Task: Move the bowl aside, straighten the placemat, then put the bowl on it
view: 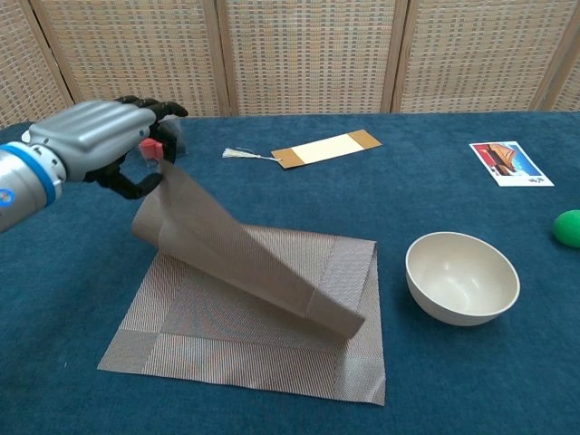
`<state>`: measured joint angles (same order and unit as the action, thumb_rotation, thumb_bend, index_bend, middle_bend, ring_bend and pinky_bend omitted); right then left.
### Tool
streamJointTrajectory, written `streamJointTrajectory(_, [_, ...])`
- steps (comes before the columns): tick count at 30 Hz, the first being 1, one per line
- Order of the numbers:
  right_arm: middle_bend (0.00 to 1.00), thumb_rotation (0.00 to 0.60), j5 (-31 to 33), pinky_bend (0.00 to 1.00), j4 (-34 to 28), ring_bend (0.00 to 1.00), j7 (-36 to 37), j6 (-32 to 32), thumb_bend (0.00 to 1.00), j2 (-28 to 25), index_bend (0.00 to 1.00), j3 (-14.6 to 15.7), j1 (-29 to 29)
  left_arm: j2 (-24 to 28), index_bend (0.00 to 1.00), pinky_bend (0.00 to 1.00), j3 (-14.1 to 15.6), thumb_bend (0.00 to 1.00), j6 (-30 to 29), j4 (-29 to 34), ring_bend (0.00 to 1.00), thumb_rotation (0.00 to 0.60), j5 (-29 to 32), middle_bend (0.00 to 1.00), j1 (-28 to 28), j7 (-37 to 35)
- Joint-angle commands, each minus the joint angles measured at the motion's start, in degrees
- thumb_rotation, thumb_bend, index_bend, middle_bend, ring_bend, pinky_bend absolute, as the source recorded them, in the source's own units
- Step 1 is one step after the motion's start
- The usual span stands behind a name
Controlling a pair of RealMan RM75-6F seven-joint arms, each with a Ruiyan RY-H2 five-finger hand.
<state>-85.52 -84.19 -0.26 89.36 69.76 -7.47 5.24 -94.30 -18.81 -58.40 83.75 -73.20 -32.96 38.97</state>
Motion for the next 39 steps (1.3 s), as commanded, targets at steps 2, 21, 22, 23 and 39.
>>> streamJointTrajectory(2, [0.00, 0.600, 1.0, 0.00, 0.5, 0.00, -0.2, -0.3, 0.06, 0.0, 0.11, -0.5, 0.1, -2.7, 0.60, 0.00, -5.2, 0.54, 3.3, -7.3, 0.00, 0.600, 7.5, 0.00, -6.5, 2.8])
streamJointTrajectory(21, [0.00, 0.600, 3.1, 0.00, 0.9, 0.00, -0.3, -1.4, 0.06, -0.2, 0.11, -1.3, 0.3, -11.7, 0.03, 0.00, -7.8, 0.36, 0.4, -31.8, 0.00, 0.600, 12.5, 0.00, -19.9, -0.5])
streamJointTrajectory(22, [0.00, 0.600, 3.0, 0.00, 0.9, 0.00, -0.4, -1.4, 0.06, -0.2, 0.11, -1.2, 0.2, -11.8, 0.02, 0.00, -7.4, 0.34, -0.2, -32.8, 0.00, 0.600, 11.9, 0.00, -20.0, -1.2])
streamJointTrajectory(23, [0.00, 0.600, 3.0, 0.00, 0.9, 0.00, -0.5, -1.5, 0.06, -0.1, 0.11, -1.2, 0.3, -11.9, 0.01, 0.00, -7.1, 0.31, -0.8, -33.7, 0.00, 0.600, 11.4, 0.00, -20.1, -2.2])
streamJointTrajectory(39, [0.00, 0.600, 2.2, 0.00, 0.6, 0.00, -1.7, -3.0, 0.06, 0.0, 0.11, 0.1, 0.6, 4.3, 0.00, 0.00, 2.5, 0.21, -9.6, -9.6, 0.00, 0.600, 6.1, 0.00, -5.4, -10.8])
